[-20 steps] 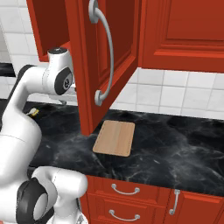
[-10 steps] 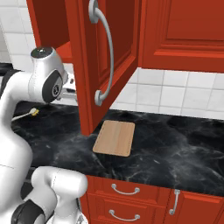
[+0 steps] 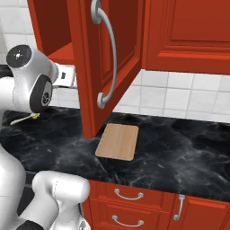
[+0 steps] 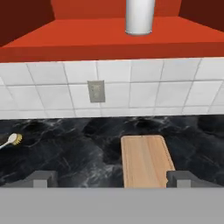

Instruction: Grab the spray bottle from the cabinet, then place it next to the cutting board for sanitizing. Then grab the dish brush from the countertop next to the sink and place it next to the cutting board.

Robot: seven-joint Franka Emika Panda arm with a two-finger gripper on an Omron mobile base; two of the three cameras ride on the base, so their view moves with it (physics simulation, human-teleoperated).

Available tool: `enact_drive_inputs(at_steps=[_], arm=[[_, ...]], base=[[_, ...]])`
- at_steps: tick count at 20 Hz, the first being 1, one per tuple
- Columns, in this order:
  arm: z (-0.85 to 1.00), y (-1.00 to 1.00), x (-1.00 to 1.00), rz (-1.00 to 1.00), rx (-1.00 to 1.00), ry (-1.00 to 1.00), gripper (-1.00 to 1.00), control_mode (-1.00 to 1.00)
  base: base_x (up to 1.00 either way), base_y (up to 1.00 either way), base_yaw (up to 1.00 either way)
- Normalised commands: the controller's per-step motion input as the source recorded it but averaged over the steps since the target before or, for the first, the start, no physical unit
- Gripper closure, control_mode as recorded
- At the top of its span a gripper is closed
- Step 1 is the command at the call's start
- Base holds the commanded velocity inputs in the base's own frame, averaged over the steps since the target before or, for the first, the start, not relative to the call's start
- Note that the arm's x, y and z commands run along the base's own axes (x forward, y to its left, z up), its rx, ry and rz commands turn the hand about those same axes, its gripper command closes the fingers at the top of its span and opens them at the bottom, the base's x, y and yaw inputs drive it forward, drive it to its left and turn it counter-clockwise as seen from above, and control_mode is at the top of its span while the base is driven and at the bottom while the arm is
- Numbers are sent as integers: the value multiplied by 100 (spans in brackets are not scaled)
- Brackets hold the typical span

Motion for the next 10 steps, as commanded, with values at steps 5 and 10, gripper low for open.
enact_drive_inputs(at_steps=[5,10], arm=[[70,-2,-15,0,-9,-22,-100,-100],[72,-11,-19,0,-2,-13,-100,-100]], base=[[0,0,0],[0,0,0]])
